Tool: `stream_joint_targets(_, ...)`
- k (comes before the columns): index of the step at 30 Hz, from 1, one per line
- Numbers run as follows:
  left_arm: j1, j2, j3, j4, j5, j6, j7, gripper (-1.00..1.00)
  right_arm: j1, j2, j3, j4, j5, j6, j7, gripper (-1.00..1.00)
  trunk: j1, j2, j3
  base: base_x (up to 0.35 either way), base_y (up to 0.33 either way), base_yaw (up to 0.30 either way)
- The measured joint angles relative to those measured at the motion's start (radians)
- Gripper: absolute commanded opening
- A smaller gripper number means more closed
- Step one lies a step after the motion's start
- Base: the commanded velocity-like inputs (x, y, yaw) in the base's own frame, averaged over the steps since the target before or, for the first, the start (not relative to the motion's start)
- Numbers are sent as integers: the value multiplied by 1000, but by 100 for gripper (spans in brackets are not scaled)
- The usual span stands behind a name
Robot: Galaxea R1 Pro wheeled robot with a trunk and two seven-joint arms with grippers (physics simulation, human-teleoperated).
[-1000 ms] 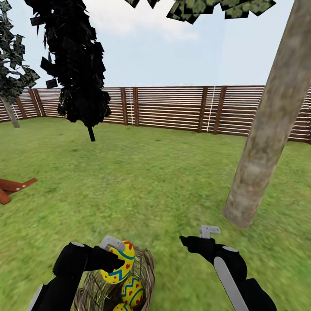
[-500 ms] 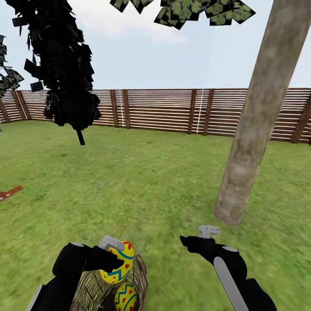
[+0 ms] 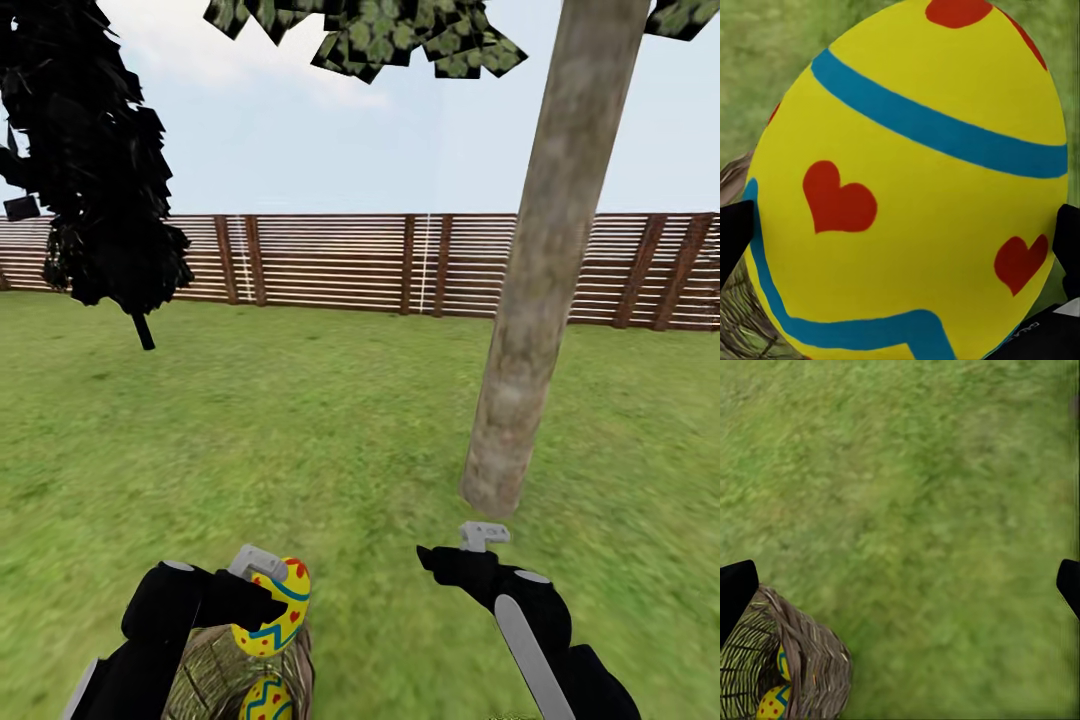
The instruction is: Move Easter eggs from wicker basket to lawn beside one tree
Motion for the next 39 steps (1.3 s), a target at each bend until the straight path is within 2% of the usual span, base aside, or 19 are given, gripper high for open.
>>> stream_joint_targets(21,8,-2,-11,0,0,0,14,-100,0,2,1,2,1,0,0,100,-81,147,88,0,0,-234)
stream_joint_targets(29,8,-2,-11,0,0,0,16,-100,0,3,2,2,2,0,0,100,-81,147,97,-26,-46,-226)
stream_joint_targets(31,8,-3,-12,1,0,0,38,-100,0,4,2,1,2,0,0,100,-81,147,100,-83,-233,-226)
stream_joint_targets(35,8,-4,-11,2,2,1,141,-100,0,3,2,1,2,0,0,100,-81,147,104,-67,-267,-226)
stream_joint_targets(39,8,-5,-10,2,4,1,165,-100,0,3,2,1,1,0,0,100,-81,147,109,-15,-283,-226)
